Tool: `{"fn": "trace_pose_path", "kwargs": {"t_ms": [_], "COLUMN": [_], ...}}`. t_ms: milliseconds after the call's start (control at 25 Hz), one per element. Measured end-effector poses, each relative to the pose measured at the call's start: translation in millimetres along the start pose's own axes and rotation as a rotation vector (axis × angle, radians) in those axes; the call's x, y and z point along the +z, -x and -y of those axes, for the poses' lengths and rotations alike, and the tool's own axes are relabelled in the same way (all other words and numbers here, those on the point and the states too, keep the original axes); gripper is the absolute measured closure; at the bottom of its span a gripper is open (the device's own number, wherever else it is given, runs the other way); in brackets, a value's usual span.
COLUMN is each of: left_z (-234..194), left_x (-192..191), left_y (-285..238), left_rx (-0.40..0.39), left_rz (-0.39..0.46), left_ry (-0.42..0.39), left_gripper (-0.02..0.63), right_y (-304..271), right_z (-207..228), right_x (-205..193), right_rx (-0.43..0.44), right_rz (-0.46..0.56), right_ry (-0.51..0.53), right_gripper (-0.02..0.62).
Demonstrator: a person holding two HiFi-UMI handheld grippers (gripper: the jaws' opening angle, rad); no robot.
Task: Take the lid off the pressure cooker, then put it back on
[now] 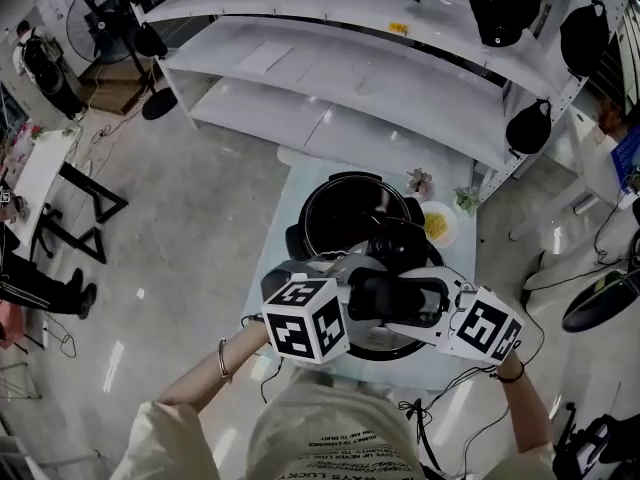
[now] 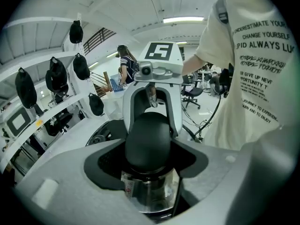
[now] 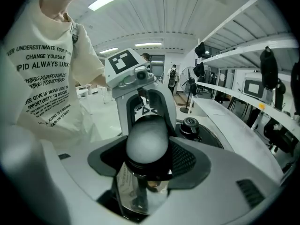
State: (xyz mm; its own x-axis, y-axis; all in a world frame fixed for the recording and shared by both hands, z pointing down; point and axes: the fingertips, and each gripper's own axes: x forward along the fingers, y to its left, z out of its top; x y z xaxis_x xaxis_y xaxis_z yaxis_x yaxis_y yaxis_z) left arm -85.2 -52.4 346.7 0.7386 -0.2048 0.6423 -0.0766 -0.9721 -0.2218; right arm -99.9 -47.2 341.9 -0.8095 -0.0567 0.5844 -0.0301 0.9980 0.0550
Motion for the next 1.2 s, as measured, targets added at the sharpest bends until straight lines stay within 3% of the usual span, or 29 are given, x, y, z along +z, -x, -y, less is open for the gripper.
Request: {"fn": "trace_pose_path", "kwargs": {"t_ms": [400, 560, 1200], "left_z": [-27, -44, -101], "left_x": [-22, -25, -42], "left_y": [20, 25, 26], "left_rx": [-0.076, -0.066, -0.048], "left_rz": [0.016, 0.022, 0.004], "left_ry": [-0.063, -0.079, 0.012], "left_gripper": [0.311, 0.311, 0.311], "right_y": [-25, -29, -45], "right_z": [25, 41, 98], "right_x": [20, 28, 35], "right_rx": [-0.068, -0.083, 0.01], "right_rz": [0.018, 0.013, 0.019], "right_ry": [-0.06, -0.048, -0.041], "right_gripper": [0.319, 0.319, 0.319]}}
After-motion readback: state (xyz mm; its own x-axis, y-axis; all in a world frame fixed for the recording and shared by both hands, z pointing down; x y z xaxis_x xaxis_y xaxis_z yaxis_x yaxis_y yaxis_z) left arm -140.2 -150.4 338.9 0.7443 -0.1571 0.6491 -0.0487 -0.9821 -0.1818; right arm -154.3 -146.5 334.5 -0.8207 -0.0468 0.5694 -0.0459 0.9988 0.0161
